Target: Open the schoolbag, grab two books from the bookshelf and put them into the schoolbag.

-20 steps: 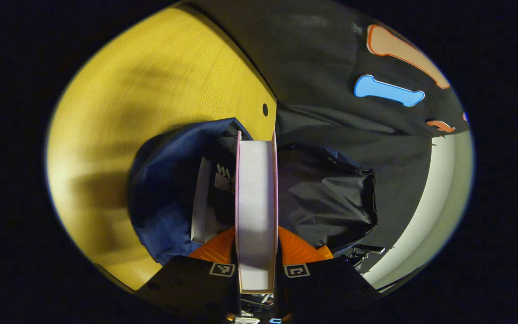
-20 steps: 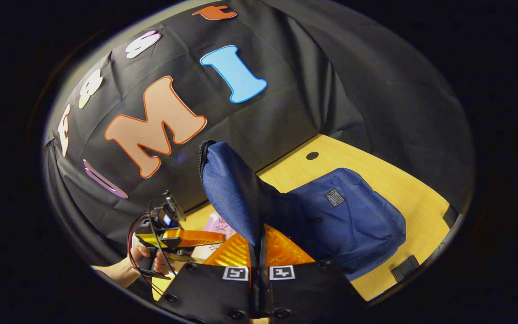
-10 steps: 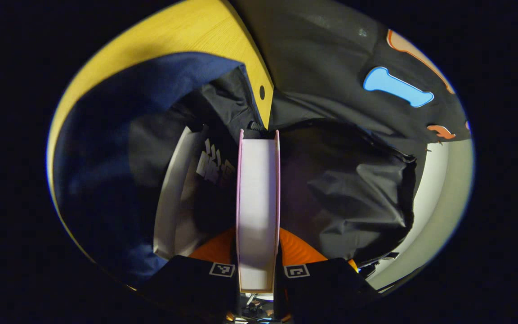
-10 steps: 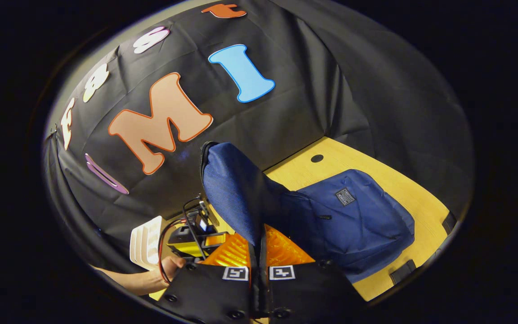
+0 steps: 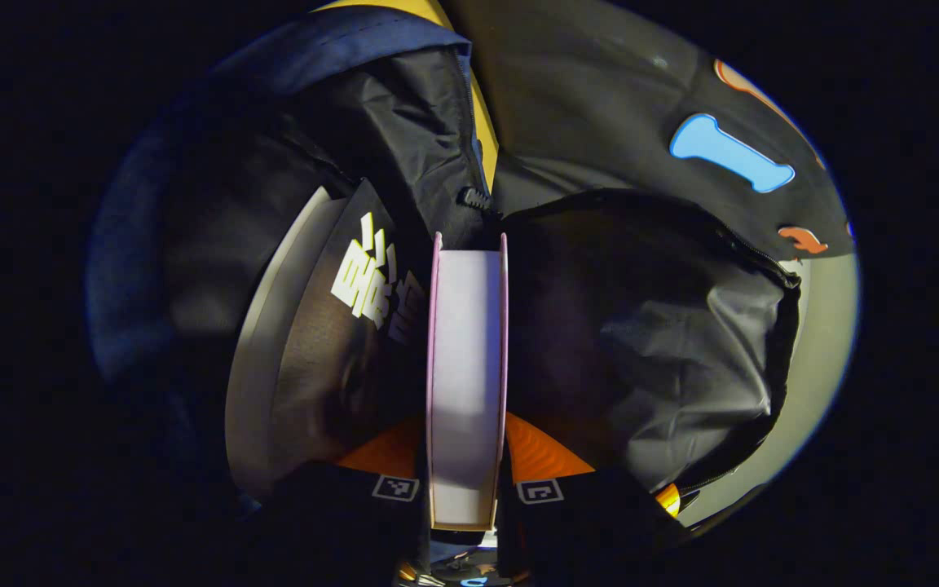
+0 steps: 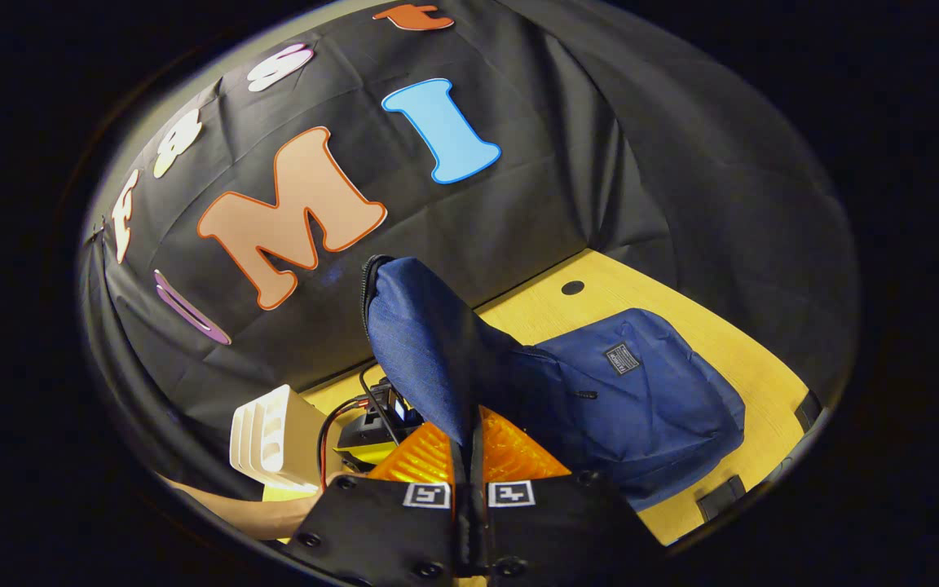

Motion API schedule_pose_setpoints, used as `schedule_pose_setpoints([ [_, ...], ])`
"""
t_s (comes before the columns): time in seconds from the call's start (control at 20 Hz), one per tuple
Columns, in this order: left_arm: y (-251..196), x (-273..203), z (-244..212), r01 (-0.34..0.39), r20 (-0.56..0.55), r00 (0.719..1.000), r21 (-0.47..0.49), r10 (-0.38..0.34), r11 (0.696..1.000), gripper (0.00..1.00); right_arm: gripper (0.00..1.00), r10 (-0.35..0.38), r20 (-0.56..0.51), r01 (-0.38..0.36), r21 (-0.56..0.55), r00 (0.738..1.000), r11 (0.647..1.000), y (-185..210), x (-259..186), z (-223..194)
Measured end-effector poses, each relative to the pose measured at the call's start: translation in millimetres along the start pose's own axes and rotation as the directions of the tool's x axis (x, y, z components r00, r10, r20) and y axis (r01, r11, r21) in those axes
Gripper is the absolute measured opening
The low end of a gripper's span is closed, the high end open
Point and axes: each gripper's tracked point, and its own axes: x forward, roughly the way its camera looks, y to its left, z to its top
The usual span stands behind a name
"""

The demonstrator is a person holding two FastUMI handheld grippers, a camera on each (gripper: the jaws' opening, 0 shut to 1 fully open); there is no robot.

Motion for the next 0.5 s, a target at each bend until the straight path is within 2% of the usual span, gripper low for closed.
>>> schedule_pose_setpoints([
  [0.15, -2, -4, 12, -0.027, 0.056, 0.998, 0.023, 0.025, 0.999, 0.35, 0.03, -0.005, 0.001, 0.005, 0.007, 1.0, 1.0, -2, -1, 1],
  [0.2, -6, -7, 15, -0.023, 0.066, 0.998, 0.026, 0.021, 0.999, 0.39, 0.03, -0.004, 0.0, 0.004, 0.015, 1.0, 1.0, -2, -1, 1],
  [0.35, -14, -20, 22, -0.041, 0.103, 0.994, 0.065, 0.034, 0.997, 0.71, 0.03, -0.007, 0.001, 0.007, 0.02, 1.0, 1.0, -4, -3, 1],
  [0.45, -17, -29, 23, -0.059, 0.106, 0.993, 0.102, 0.048, 0.993, 0.88, 0.03, -0.007, 0.001, 0.007, 0.021, 1.0, 1.0, -4, -5, 1],
  [0.5, -17, -34, 22, -0.073, 0.101, 0.993, 0.119, 0.061, 0.99, 0.89, 0.03, -0.007, 0.002, 0.007, 0.022, 1.0, 1.0, -5, -5, 2],
])
